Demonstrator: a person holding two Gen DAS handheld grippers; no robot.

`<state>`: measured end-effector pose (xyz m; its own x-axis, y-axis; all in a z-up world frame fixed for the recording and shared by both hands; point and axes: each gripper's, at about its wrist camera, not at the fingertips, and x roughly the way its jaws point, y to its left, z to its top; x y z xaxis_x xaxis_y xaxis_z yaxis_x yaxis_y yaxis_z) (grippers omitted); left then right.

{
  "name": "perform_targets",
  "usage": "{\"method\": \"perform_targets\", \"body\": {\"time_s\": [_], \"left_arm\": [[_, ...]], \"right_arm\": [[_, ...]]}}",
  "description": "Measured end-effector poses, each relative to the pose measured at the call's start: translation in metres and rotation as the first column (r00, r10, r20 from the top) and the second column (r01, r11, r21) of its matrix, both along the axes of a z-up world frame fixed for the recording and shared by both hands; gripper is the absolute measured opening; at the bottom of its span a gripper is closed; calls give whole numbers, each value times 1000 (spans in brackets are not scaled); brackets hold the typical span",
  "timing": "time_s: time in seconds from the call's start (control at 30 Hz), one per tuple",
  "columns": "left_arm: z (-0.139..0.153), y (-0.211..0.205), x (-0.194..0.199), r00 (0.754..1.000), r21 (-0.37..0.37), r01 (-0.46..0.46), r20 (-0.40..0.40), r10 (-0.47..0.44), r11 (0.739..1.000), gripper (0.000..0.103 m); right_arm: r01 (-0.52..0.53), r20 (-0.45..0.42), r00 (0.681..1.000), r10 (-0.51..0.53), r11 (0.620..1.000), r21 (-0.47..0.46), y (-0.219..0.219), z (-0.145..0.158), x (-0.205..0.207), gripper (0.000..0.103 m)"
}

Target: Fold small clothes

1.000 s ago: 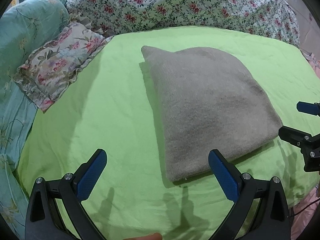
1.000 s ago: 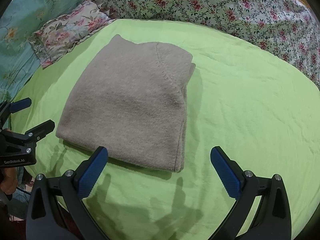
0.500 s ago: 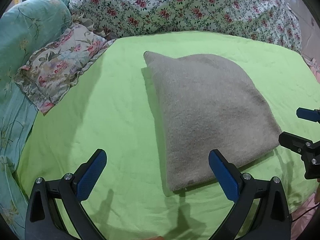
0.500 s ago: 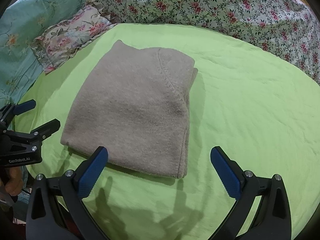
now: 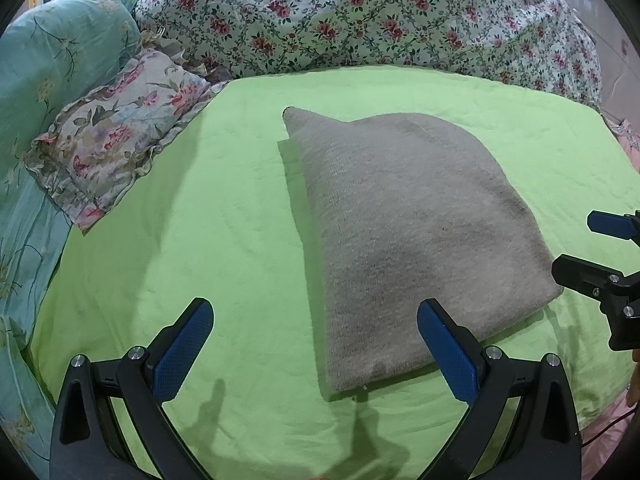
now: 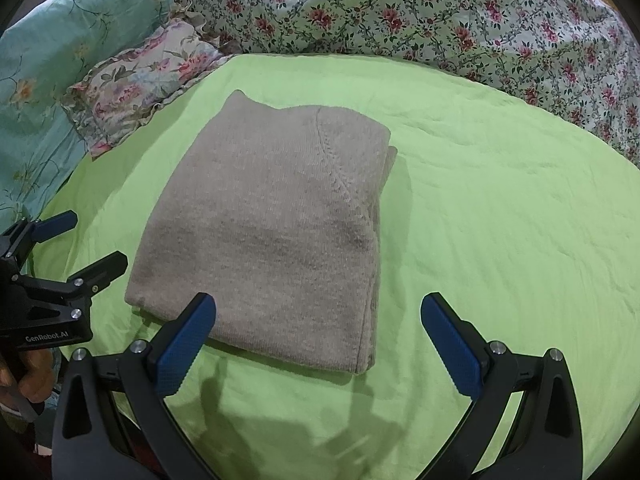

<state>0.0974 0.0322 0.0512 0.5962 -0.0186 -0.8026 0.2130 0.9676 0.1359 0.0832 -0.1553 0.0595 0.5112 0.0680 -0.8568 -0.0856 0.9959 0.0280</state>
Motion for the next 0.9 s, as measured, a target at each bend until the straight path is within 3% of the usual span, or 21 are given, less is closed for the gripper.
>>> {"method": "perform_targets", "body": {"time_s": [0.9], "left_arm": [[0, -5, 6, 1000, 1, 7, -4, -7, 1000, 102]], "right_arm": [[10, 0, 1000, -10, 1000, 11, 0, -2, 4, 102]]}}
